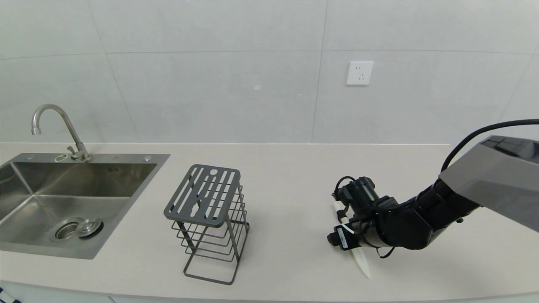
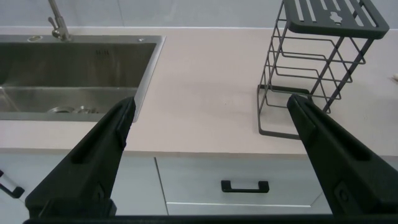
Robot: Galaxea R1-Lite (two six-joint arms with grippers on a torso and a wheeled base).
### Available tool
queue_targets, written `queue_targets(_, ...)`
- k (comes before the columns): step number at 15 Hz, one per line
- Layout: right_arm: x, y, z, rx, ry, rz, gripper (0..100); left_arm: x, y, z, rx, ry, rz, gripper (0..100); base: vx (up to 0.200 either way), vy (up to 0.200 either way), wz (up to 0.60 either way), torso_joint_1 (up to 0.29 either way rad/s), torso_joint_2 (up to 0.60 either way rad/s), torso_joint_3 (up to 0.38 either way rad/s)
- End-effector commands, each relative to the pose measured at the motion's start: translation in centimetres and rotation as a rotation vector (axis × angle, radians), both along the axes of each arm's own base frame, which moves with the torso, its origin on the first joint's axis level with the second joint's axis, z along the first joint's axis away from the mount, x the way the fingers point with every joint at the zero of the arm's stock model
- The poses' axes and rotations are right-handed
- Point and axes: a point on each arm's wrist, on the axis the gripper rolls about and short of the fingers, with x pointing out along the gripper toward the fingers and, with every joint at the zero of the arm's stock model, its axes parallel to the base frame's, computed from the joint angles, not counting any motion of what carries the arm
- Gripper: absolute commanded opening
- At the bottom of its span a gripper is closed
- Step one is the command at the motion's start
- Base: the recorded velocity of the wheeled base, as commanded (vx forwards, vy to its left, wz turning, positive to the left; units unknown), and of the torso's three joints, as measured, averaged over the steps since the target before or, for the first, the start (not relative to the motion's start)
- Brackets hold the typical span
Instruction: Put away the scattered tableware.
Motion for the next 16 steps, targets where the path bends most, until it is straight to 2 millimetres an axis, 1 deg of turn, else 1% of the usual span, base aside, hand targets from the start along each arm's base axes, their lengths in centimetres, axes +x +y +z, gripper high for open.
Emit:
queue_targets(1,-0.3,0.0,-0.6,-0.012,0.024,0.005,0,0.0,0.0,0.0,0.000,0.001,-0.001,100,0.000,0.000,0.00,0.000,0.00,0.000)
queue_targets(5,-1.2,-0.8,-1.1,-0.024,0.059,-0.009,0,0.0,0.0,0.0,0.000,0.001,0.001,100,0.000,0.000,0.00,0.000,0.00,0.000)
queue_targets(8,-1.1,-0.6,-0.5,-0.011,0.029,0.001,0,0.0,0.0,0.0,-0.002,0.001,0.001,100,0.000,0.000,0.00,0.000,0.00,0.000)
queue_targets(9,-0.8,-0.2,0.6,0.027,-0.016,0.020,0,0.0,0.0,0.0,-0.002,0.001,-0.001,100,0.000,0.000,0.00,0.000,0.00,0.000)
queue_targets(10,-0.8,-0.1,1.0,0.036,-0.032,0.032,0,0.0,0.0,0.0,-0.002,0.001,0.001,100,0.000,0.000,0.00,0.000,0.00,0.000)
queue_targets(11,-0.7,0.0,2.4,0.045,-0.084,0.080,0,0.0,0.0,0.0,-0.003,0.003,-0.002,100,0.000,0.000,0.00,0.000,0.00,0.000)
queue_targets(12,-0.7,0.1,2.8,0.054,-0.099,0.100,0,0.0,0.0,0.0,-0.003,0.003,-0.004,100,0.000,0.000,0.00,0.000,0.00,0.000)
queue_targets(13,-0.6,0.2,4.2,0.090,-0.148,0.150,0,0.0,0.0,0.0,-0.005,0.003,-0.005,100,0.000,0.000,0.00,0.000,0.00,0.000)
queue_targets(14,-0.5,0.3,4.8,0.099,-0.172,0.169,0,0.0,0.0,0.0,-0.003,0.003,-0.005,100,0.000,0.000,0.00,0.000,0.00,0.000)
queue_targets(16,-0.5,0.5,6.9,0.127,-0.234,0.233,0,0.0,0.0,0.0,-0.002,0.003,-0.010,100,0.000,0.000,0.00,0.000,0.00,0.000)
